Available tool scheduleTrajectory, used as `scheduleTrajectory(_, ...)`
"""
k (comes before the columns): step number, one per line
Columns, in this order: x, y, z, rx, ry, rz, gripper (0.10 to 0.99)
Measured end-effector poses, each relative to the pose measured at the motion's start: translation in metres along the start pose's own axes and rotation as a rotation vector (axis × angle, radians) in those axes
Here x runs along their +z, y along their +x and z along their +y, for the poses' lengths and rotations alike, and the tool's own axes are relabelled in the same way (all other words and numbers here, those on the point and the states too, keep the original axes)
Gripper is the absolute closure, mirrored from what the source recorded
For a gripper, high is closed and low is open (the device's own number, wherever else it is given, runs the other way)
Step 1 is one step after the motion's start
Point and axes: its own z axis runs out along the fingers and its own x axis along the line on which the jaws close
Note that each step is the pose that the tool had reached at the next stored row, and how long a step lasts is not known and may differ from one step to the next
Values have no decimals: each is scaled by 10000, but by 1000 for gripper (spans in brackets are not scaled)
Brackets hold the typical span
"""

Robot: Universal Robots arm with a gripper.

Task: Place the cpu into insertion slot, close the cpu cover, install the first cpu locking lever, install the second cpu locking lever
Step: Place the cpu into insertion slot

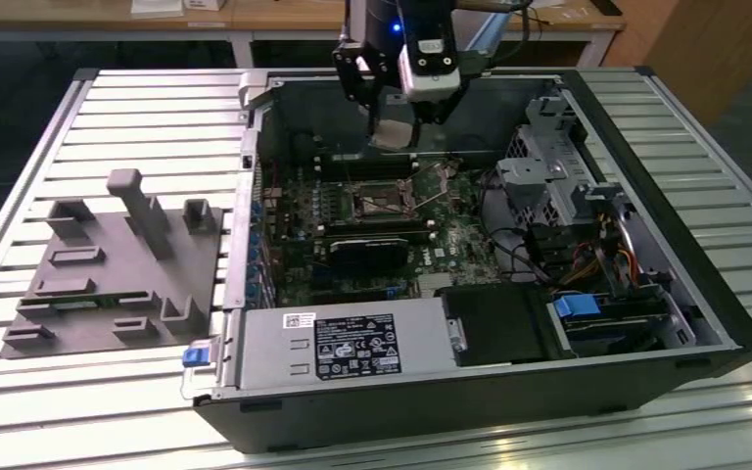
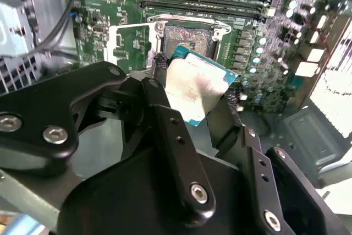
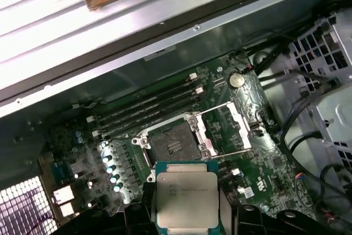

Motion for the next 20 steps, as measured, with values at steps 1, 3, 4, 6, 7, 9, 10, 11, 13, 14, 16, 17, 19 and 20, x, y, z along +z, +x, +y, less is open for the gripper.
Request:
scheduleTrajectory(1, 5, 0, 0, 197, -4, -16, 545)
scheduleTrajectory(3, 13, 0, -1, 555, -12, -45, 545)
scheduleTrajectory(4, 16, 0, -1, 734, -14, -60, 545)
scheduleTrajectory(6, 25, 0, -2, 1093, -21, -89, 545)
scheduleTrajectory(7, 29, -1, -2, 1287, -24, -105, 545)
scheduleTrajectory(9, 37, -1, -3, 1646, -32, -135, 545)
scheduleTrajectory(10, 41, -1, -3, 1826, -35, -149, 545)
scheduleTrajectory(11, 45, -1, -4, 2005, -38, -164, 545)
scheduleTrajectory(13, 52, -1, -4, 2365, -45, -193, 545)
scheduleTrajectory(14, 56, -1, -5, 2542, -49, -208, 545)
scheduleTrajectory(16, 64, -1, -5, 2911, -56, -238, 545)
scheduleTrajectory(17, 68, -1, -6, 3091, -59, -253, 545)
scheduleTrajectory(19, 75, -1, -6, 3450, -66, -283, 545)
scheduleTrajectory(20, 79, -1, -7, 3629, -70, -297, 545)
